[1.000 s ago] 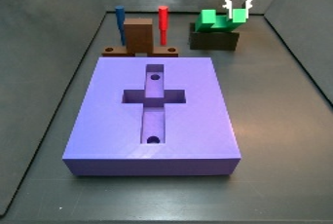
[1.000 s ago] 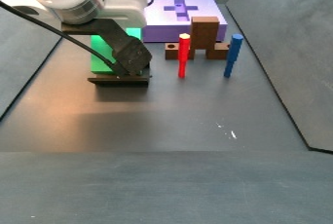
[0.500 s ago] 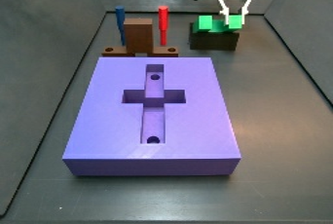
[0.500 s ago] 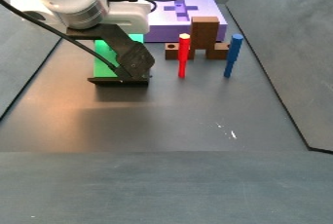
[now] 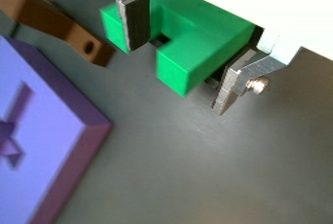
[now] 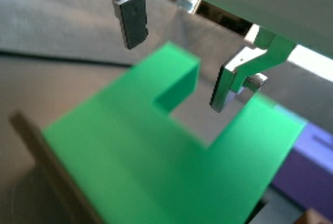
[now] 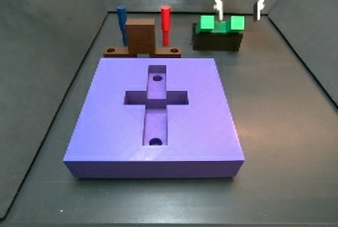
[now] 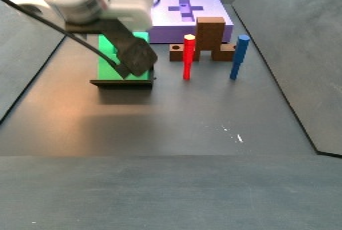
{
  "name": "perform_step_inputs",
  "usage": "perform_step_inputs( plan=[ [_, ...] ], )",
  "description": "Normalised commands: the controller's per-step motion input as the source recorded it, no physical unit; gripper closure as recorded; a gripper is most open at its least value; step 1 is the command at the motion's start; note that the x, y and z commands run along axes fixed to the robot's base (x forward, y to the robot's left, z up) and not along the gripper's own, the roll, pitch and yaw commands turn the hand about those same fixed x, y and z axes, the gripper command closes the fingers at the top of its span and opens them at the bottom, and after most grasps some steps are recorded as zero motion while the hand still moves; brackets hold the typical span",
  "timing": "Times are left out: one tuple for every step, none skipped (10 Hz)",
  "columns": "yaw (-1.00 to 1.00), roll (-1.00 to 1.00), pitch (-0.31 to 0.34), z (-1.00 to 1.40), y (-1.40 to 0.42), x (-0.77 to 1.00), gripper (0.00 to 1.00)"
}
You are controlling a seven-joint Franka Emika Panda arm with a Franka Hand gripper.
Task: Pick up the green object. Move up. Place the green object on the fixture. Regrasp the green object. Move to above the board. Insert the green object.
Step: Regrasp the green object.
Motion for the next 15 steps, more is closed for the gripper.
perform_step_inputs(
  plan=[
    [-0.60,-0.32,0.271,1.00,0.10,0.12,0.00],
    [-0.57,0.53,0.183,0.17,-0.15,0.01,0.00],
    [-0.49,1.00,0.171,0.00,-0.02,0.00,0.00],
    [-0.38,1.00,0.000,0.00,-0.05,-0.36,0.00],
    [-0.01,1.00,-0.123,0.00,-0.16,-0.32,0.00],
    [0.20,1.00,-0.131,0.00,-0.04,-0.03,0.00],
    [0.35,1.00,-0.194,-0.05,0.00,-0.05,0.00],
    [0.13,1.00,-0.040,-0.04,0.19,-0.31,0.00],
    [0.09,1.00,-0.180,-0.05,0.22,-0.29,0.00],
    [0.11,1.00,-0.189,-0.04,0.21,-0.27,0.00],
    [0.12,1.00,-0.214,0.00,0.19,-0.18,0.00],
    [0.13,1.00,-0.237,0.00,0.17,-0.12,0.00],
    [0.13,1.00,-0.331,0.01,0.07,-0.08,0.00],
    [0.09,1.00,-0.391,0.06,0.01,-0.06,0.00],
    [0.08,1.00,-0.397,0.05,0.00,-0.05,0.00]
  ],
)
